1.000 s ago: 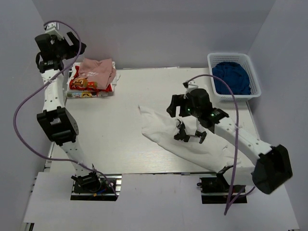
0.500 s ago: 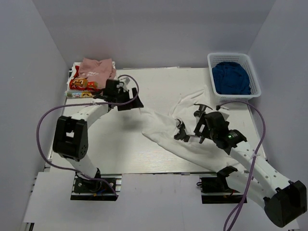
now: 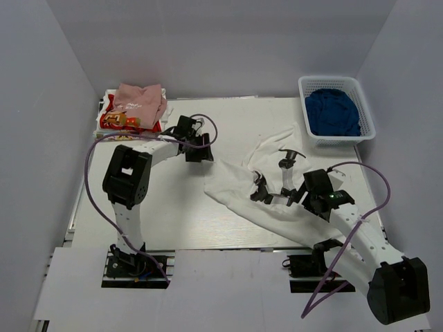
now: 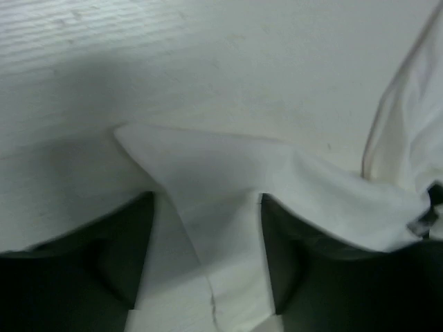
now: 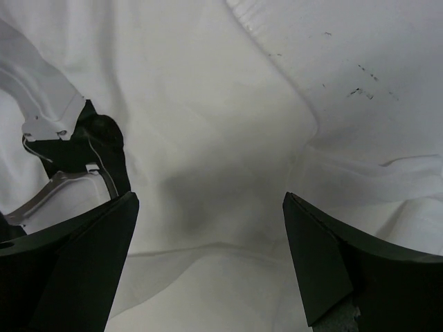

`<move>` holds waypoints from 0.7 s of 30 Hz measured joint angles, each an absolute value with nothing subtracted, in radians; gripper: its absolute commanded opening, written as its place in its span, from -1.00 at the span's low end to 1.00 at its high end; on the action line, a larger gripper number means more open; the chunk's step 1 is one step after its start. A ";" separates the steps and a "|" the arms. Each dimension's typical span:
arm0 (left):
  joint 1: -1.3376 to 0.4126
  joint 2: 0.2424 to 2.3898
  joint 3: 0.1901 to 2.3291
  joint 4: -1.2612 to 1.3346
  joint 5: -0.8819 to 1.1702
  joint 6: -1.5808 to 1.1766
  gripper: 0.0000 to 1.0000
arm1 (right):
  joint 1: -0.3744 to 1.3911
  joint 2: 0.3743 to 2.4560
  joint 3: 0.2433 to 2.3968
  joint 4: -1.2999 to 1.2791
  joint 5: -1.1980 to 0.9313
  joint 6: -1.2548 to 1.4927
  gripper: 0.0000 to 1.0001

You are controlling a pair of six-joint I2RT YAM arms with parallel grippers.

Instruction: Fold and stack the t-shirts

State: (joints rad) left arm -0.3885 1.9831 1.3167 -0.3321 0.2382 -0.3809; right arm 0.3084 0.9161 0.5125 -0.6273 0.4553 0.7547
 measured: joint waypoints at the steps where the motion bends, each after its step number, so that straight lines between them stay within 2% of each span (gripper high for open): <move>1: -0.388 2.000 1.332 -0.328 0.229 -0.381 -0.31 | 0.297 0.922 0.513 -0.626 0.451 0.753 0.81; 2: -0.388 2.019 1.341 -0.325 0.226 -0.379 -0.61 | 0.287 0.924 0.513 -0.624 0.450 0.752 0.81; 3: -0.384 2.035 1.350 -0.321 0.235 -0.375 -1.00 | 0.274 0.924 0.513 -0.622 0.449 0.748 0.81; 10: -0.362 2.041 1.353 -0.307 0.243 -0.406 -1.00 | 0.188 0.956 0.527 -0.595 0.440 0.682 0.81; 16: -0.298 1.936 1.279 -0.390 -0.005 -0.458 -1.00 | 0.170 0.966 0.557 -0.511 0.362 0.588 0.81; 21: -0.186 1.798 1.150 -0.421 -0.111 -0.481 -1.00 | 0.170 0.977 0.580 -0.442 0.295 0.524 0.81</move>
State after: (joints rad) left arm -0.1864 1.7985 1.1496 -0.4210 -0.1112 -0.4808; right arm 0.1703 0.9768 0.5804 -0.4423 0.2951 0.5243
